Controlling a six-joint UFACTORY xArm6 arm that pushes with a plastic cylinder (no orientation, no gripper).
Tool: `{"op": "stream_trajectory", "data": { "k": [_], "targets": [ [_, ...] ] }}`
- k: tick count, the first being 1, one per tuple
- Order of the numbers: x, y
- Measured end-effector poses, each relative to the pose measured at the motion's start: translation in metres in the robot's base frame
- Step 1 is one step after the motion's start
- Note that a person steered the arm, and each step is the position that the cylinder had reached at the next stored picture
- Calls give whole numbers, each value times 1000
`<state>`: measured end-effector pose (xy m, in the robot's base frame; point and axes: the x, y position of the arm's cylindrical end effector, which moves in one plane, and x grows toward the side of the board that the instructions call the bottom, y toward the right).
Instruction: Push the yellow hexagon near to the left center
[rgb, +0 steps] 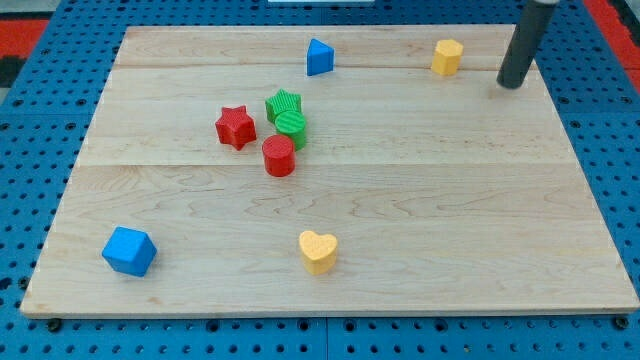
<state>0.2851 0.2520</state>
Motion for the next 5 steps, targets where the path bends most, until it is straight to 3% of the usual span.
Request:
{"op": "stream_trajectory", "data": {
  "k": [1, 3, 5],
  "targets": [
    [-30, -2],
    [-32, -162],
    [0, -187]
  ]
}}
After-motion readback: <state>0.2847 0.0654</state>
